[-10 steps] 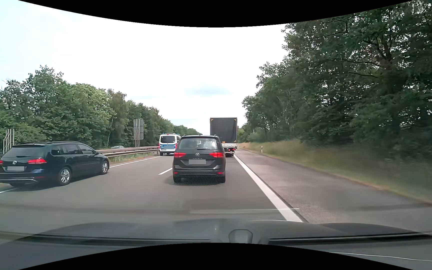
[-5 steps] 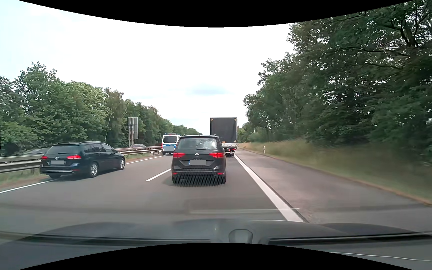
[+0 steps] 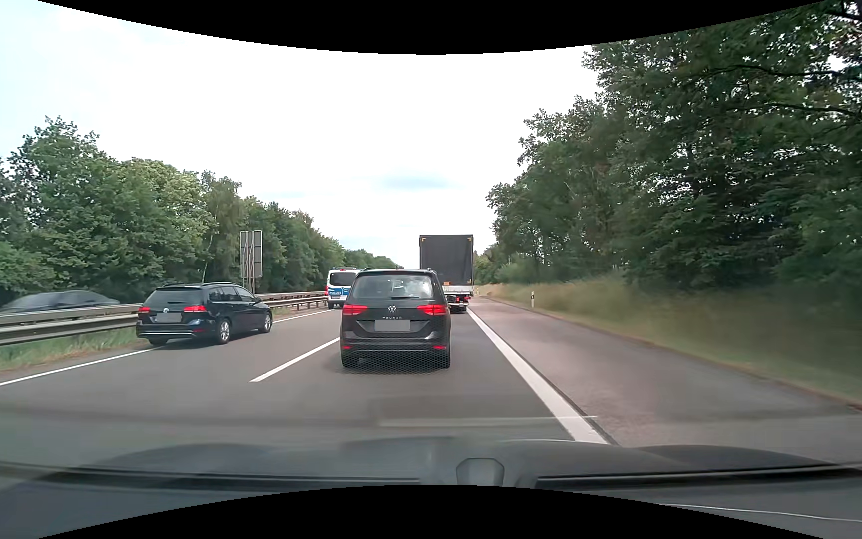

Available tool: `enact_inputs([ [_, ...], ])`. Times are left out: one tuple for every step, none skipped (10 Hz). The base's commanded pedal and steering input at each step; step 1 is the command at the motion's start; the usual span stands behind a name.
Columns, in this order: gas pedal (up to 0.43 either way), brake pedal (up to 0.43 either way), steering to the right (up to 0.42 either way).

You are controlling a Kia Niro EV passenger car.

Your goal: Follow the waypoints while adhering to traffic rules and regulations

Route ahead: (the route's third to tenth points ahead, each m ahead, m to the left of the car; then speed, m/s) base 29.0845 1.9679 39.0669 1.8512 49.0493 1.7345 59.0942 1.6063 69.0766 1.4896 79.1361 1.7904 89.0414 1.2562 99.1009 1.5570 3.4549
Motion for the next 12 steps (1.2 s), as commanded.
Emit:
enact_inputs([
  [0.039, 0.000, -0.001],
  [0.039, 0.000, -0.001],
  [0.039, 0.000, -0.001],
  [0.039, 0.000, -0.001],
  [0.039, 0.000, -0.001],
  [0.039, 0.000, -0.001],
  [0.039, 0.000, -0.002],
  [0.039, 0.000, -0.003],
  [0.039, 0.000, -0.003],
  [0.039, 0.000, -0.003],
  [0.039, 0.000, -0.004],
  [0.039, 0.000, -0.004],
])
